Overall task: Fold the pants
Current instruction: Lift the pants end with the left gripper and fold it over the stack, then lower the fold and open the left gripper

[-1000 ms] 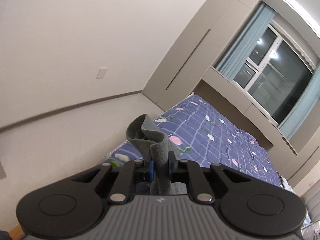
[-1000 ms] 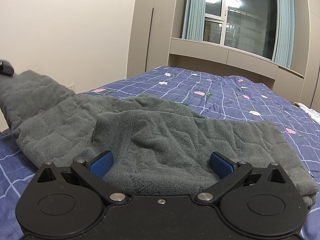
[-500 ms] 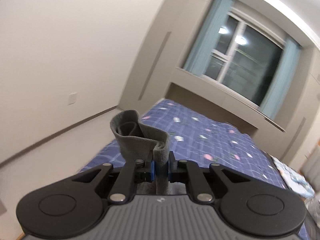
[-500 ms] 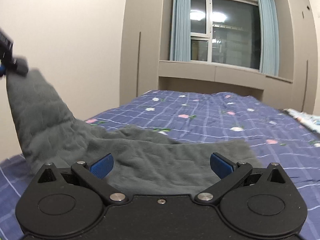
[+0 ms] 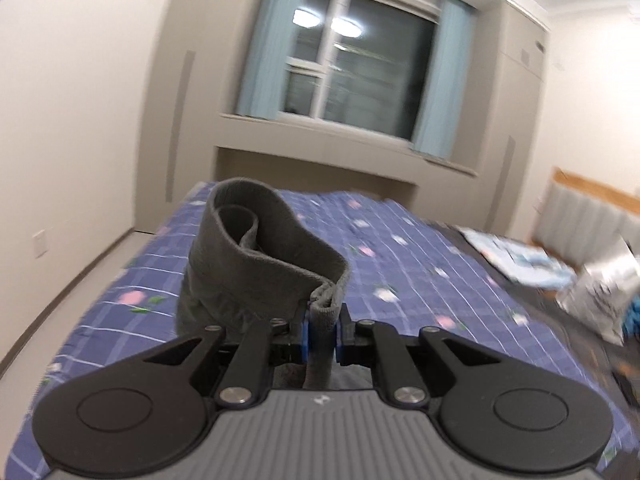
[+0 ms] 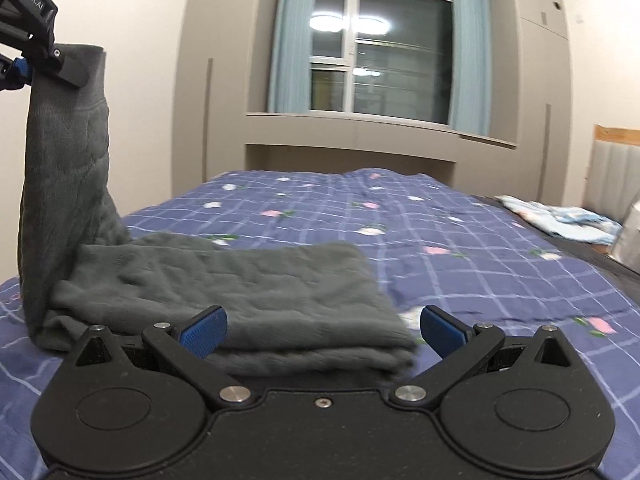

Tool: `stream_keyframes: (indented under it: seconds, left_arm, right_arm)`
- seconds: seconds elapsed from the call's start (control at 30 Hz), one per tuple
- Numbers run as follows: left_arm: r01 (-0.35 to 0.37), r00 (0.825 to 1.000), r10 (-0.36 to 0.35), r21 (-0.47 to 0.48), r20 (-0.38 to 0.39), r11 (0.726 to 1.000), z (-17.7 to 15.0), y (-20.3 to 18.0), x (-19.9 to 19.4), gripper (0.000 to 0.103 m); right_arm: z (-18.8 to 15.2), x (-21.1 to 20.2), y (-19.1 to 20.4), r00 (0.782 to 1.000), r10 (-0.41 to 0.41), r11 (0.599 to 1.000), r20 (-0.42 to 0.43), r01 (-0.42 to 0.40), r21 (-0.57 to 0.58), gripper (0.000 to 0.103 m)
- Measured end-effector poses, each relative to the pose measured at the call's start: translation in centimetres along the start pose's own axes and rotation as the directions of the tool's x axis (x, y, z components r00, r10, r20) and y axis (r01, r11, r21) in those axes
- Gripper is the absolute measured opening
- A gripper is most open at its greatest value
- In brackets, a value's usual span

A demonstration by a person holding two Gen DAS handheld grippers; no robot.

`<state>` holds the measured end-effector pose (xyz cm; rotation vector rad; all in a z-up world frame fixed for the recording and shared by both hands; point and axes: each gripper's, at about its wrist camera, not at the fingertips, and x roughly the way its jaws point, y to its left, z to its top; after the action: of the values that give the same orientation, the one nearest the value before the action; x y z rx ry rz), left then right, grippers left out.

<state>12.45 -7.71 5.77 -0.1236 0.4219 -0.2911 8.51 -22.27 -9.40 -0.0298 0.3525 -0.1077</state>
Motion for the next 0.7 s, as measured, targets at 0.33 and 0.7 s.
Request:
stream_keyframes:
  seconds: [0.33,0.7]
  left_arm:
    - [0.013,0.981,0.029,0.213,-0.194,0.977,-5.9,-8.4,4.1,0.016]
    - [0.057,0.950,-0.014,0.132,-0.311,0.990,-6.6,-7.5,6.3,0.062]
  right_arm:
    - [-0.7,-1.1,-4.2,0.991,-0.116,0.993,-0.063,0.117,0.018,0.103]
    - [-2.3,-2.1,-8.1,0.976,-0.176,0.980,-0.128,0.186,0.076,0.103]
